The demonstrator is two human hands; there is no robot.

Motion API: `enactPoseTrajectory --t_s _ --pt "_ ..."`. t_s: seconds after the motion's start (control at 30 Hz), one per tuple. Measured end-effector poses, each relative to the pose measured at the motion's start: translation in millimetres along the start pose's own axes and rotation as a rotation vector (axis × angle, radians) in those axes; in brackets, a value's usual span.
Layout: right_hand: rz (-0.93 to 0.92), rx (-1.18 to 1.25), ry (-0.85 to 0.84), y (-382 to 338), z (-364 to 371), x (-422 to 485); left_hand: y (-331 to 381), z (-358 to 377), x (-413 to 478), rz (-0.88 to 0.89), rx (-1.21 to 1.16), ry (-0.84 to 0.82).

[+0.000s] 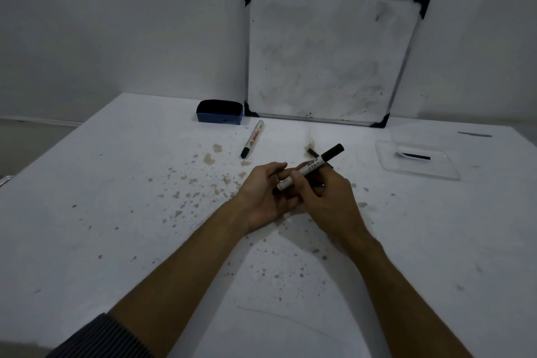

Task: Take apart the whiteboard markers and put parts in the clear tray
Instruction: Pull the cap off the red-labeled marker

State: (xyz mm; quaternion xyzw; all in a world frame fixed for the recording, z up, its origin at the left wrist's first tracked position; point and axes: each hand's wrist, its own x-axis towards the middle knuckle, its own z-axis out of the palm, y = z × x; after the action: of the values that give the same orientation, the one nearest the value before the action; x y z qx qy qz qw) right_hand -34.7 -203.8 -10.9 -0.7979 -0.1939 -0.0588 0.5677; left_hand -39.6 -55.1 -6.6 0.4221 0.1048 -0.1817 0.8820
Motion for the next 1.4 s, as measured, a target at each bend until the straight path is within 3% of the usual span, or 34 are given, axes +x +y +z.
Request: enactPoseTrajectory --t_s 0.27,0.43,0.5,0.63,0.77,0.97,1.2,1.4 --pt "0.12 0.157 0.054 -2.0 -5.9 6.7 22.3 -18.6 -10.1 0.003 0.473 0.012" --pt "0.324 0.651 0.051 0.4 -24.0 18.5 33.8 -30.0 -13.8 0.033 0.575 -0.125" --pt "0.355 0.492 0.03 4.2 -31.8 18.9 35.5 -32.7 -12.5 0.101 0.563 -0.123" --pt "0.18 -0.295 -0.042 20.0 -41.3 11.4 33.7 -38.1 -6.4 0.295 0.677 0.02" --pt "-0.017 -0.601 0.001 30.8 -33.5 14.0 19.0 -37.4 -2.1 0.527 0.934 0.236" --pt "0.008 -0.611 0.025 44.8 -23.7 13.9 6.7 -43.4 10.1 0.696 1.201 0.325" --pt "0.05 -0.614 0.015 37.7 -22.1 9.9 4.7 -38.4 3.4 0.765 1.181 0.352" --pt "0.246 -0.401 0.031 33.0 -54.5 10.1 -8.4 -2.9 0.3 0.798 1.207 0.286"
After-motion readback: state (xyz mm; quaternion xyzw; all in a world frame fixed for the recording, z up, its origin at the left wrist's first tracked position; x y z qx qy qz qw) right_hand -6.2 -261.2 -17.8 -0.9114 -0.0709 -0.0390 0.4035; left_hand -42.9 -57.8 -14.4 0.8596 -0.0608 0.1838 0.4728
